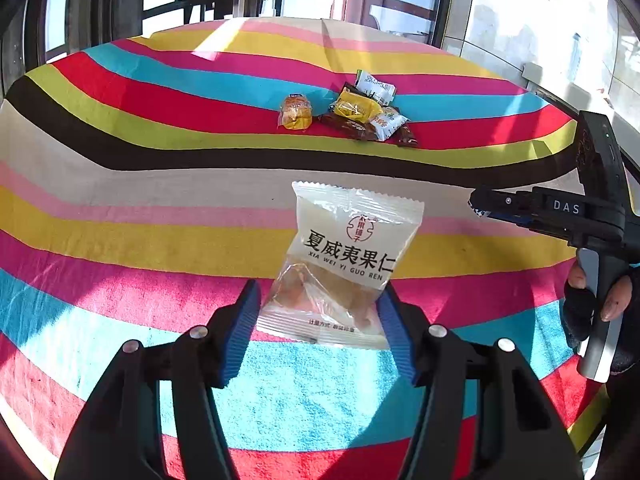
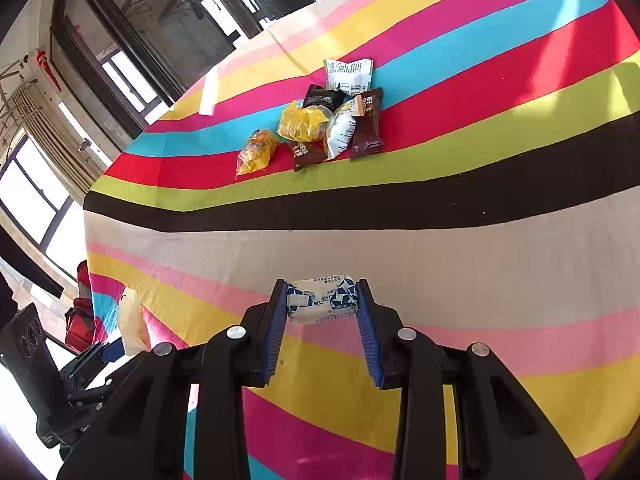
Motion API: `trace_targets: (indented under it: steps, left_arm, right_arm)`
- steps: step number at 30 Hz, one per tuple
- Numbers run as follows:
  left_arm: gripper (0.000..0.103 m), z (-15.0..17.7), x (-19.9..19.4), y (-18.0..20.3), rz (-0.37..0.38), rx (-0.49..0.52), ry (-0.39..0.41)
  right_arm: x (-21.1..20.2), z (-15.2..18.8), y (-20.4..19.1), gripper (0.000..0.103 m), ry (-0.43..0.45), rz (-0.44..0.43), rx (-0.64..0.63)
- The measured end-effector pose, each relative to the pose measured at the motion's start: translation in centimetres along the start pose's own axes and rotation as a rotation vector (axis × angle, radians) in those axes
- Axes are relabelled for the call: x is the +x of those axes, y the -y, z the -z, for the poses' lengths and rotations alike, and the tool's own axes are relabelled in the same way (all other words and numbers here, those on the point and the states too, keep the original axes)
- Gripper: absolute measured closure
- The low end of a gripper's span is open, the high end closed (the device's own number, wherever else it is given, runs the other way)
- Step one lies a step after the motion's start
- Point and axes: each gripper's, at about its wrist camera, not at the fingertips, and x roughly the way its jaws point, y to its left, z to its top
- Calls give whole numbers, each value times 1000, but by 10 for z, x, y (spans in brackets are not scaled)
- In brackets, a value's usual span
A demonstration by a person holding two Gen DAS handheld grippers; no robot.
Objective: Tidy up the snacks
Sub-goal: 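Carry both snacks to the white box and open both tools inside it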
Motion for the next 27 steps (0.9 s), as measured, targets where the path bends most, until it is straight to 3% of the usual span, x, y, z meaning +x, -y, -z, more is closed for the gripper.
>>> trace_targets:
  steps: [10,19,22,27]
  left_arm:
    - [43,24,-30,-20,-32,-4,41]
    - [43,45,-54,-51,-72,-31,51]
    - [20,43,-54,-61,-5,-88,27]
    - [17,40,-43,-48,40,-91,-17]
  right_arm:
    - [2,54,-93,69,-25,-42,-135]
    - [12,71,-135,69,-40,-44,-205]
    - [5,67,-131,68,-21,-40,-187]
    - [-15,61,-116,68,14,-16,-155]
